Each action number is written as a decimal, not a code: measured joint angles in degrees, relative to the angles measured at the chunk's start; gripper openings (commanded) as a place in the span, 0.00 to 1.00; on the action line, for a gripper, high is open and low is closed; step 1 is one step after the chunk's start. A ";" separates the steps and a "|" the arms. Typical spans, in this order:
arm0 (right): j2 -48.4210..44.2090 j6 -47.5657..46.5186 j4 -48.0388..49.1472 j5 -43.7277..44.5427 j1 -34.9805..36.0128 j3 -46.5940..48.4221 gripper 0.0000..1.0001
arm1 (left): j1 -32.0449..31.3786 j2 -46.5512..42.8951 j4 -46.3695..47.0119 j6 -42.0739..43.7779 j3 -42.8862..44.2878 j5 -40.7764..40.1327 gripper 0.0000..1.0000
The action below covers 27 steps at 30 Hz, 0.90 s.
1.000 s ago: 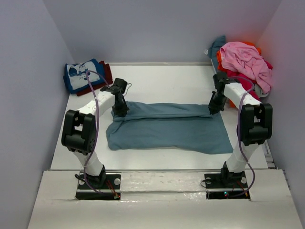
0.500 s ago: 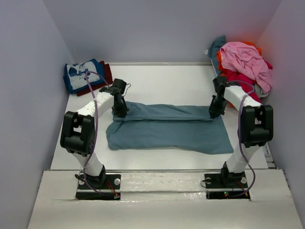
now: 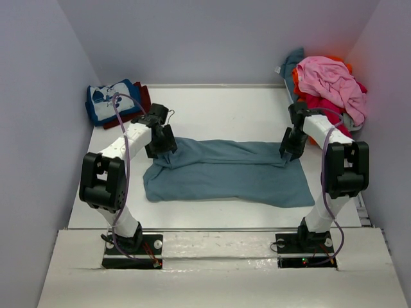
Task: Fold and stack the t-shirts
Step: Fold the flattened tshirt in 1/3 of the way
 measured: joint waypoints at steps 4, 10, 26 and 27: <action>0.50 0.00 -0.46 0.00 0.00 2.49 0.46 | 0.00 1.88 -0.70 0.72 4.22 -0.46 0.73; 4.33 -0.02 -0.37 0.42 0.00 10.03 0.46 | 0.00 8.46 -0.52 1.81 14.12 -0.98 0.72; 8.83 -0.48 -0.81 0.96 0.00 13.42 0.34 | -1.51 19.63 -1.29 4.31 22.77 0.02 0.71; 8.85 -0.50 -0.83 0.81 0.00 13.38 0.34 | -1.57 19.71 -1.33 4.48 22.77 0.11 0.71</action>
